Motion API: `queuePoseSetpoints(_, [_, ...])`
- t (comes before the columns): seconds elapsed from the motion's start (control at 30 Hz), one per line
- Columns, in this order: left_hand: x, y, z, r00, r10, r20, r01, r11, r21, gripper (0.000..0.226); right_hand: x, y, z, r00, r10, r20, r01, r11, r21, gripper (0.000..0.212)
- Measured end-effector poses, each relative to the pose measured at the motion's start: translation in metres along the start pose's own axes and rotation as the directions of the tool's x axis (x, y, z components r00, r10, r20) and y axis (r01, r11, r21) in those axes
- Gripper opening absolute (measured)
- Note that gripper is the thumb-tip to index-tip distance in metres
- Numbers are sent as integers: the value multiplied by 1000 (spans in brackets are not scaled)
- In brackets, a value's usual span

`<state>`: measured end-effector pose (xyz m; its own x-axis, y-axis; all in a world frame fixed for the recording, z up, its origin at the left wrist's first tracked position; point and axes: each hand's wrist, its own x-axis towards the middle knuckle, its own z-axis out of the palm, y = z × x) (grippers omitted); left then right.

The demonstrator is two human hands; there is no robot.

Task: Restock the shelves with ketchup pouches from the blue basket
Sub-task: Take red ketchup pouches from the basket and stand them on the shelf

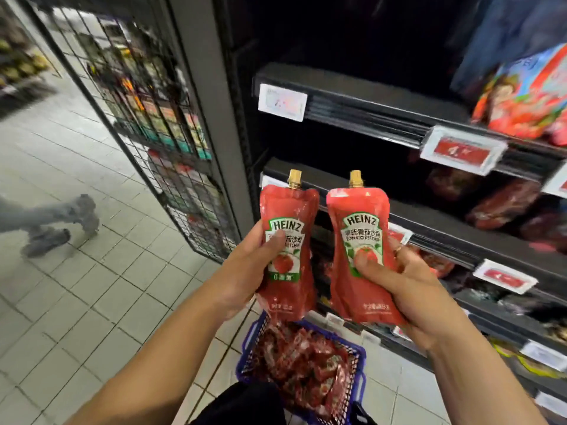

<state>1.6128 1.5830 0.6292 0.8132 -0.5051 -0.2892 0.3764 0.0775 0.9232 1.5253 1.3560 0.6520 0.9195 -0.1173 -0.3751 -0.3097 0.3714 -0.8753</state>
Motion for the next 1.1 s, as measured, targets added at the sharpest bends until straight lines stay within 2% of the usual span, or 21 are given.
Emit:
queuePoseSetpoints(0.07, [7,13,-7,1000,23,-1,-23,999,45,30,0,-12,12,997,-79,27,79,997,-6,41])
queuePoseSetpoints(0.13, [18,25,-17,998,56,22,-57,996,71,34,4,-23,24,991,-133,27,133,991,1,39])
queuePoseSetpoints(0.33, [66,70,-45,985,148,85,-152,987,53,53,31,-56,62,970,-222,-102,227,973,45,34])
queuePoseSetpoints(0.53, [140,154,-45,925,322,200,-337,940,46,36,59,-97,76,925,-326,-194,321,945,-60,52])
queuePoseSetpoints(0.7, [188,225,-22,865,412,285,-464,874,145,14,75,-128,80,849,-457,-264,453,888,-79,38])
queuePoseSetpoints(0.83, [229,255,6,857,452,247,-498,849,177,16,85,-145,76,803,-520,-291,505,853,-131,46])
queuePoseSetpoints(0.97, [279,267,38,889,421,182,-453,865,213,20,93,-151,73,795,-536,-282,513,844,-159,33])
queuePoseSetpoints(1.03, [302,268,50,864,471,178,-504,809,304,28,95,-154,71,794,-539,-282,515,842,-159,33])
queuePoseSetpoints(1.1, [318,265,57,810,573,124,-574,730,372,36,97,-156,69,801,-534,-269,512,845,-154,33])
